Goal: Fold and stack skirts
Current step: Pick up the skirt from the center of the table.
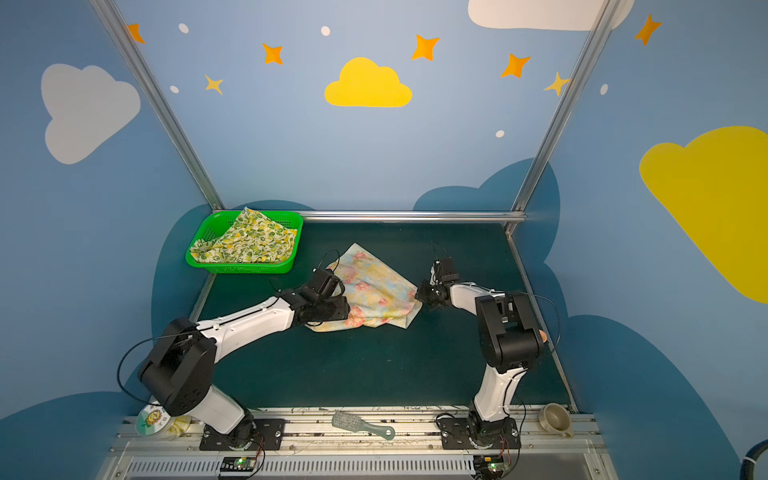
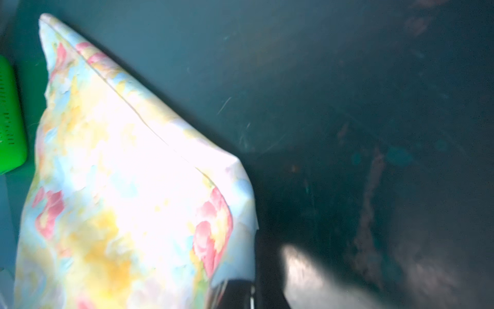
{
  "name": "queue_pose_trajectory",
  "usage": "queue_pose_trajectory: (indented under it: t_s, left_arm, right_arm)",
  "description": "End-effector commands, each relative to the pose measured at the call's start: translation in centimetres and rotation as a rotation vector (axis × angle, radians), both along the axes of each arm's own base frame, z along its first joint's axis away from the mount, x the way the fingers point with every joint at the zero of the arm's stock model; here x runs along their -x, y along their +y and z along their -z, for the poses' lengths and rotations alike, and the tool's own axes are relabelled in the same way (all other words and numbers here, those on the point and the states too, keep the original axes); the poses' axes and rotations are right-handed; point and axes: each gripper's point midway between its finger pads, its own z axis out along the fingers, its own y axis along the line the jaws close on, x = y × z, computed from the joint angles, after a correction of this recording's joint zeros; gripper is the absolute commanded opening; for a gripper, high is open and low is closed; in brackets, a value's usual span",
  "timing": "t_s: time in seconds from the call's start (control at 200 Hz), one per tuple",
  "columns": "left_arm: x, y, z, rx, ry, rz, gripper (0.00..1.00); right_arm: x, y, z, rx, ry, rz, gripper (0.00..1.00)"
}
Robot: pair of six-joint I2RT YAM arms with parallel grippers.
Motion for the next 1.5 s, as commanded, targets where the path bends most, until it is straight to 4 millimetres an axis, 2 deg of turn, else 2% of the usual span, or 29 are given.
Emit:
queue_pose_trajectory:
  t_s: [0.0, 0.095, 0.2, 0.325, 0.36, 0.501, 0.636, 0.751, 0.921, 1.066, 1.216, 1.332, 1.492]
  left_arm:
    - [0.5, -0.2, -1.9, 0.028, -0.012, 0.022, 0.56]
    - [1.3, -1.0, -3.3, 0.066, -0.026, 0.066, 0.55]
    - [2.9, -2.4, -4.5, 0.118, -0.028, 0.133, 0.55]
    - [5.4, -5.0, -5.0, 0.185, -0.009, 0.226, 0.55]
    - [6.5, -6.3, -4.9, 0.222, 0.018, 0.275, 0.57]
    - [8.2, -9.9, -5.0, 0.293, 0.046, 0.353, 0.63]
    - [8.9, -12.8, -7.5, 0.397, 0.014, 0.421, 0.65]
    - [9.8, -14.0, -9.3, 0.435, -0.004, 0.488, 0.66]
    - [10.9, -15.7, -11.7, 0.516, -0.031, 0.553, 0.66]
    - [11.4, -17.1, -12.6, 0.507, -0.050, 0.592, 0.67]
    - [9.5, -16.7, -11.1, 0.420, -0.083, 0.510, 0.64]
    - [7.7, -16.1, -10.9, 0.372, -0.143, 0.439, 0.63]
    - [6.4, -16.3, -9.2, 0.271, -0.132, 0.432, 0.61]
  right_arm:
    - [0.4, 0.7, -7.1, -0.015, -0.073, -0.056, 0.00]
    - [2.7, 0.3, -11.0, -0.006, -0.070, -0.071, 0.00]
    - [5.6, -0.1, -14.3, 0.001, -0.067, -0.089, 0.00]
    - [8.1, 0.2, -16.2, 0.001, -0.102, -0.156, 0.00]
    - [8.7, 0.4, -16.5, 0.000, -0.115, -0.170, 0.00]
    - [9.8, 0.4, -19.1, 0.002, -0.196, -0.181, 0.00]
    - [10.1, 0.8, -22.3, -0.026, -0.312, -0.174, 0.00]
    - [10.4, 1.1, -24.8, -0.043, -0.374, -0.176, 0.00]
    - [10.2, 1.7, -25.9, -0.048, -0.386, -0.193, 0.00]
    - [9.8, 2.3, -26.5, -0.075, -0.395, -0.201, 0.00]
    - [9.8, 2.8, -27.3, -0.112, -0.418, -0.211, 0.00]
    - [9.8, 2.7, -27.7, -0.113, -0.430, -0.208, 0.00]
    - [10.0, 2.6, -28.0, -0.113, -0.450, -0.208, 0.00]
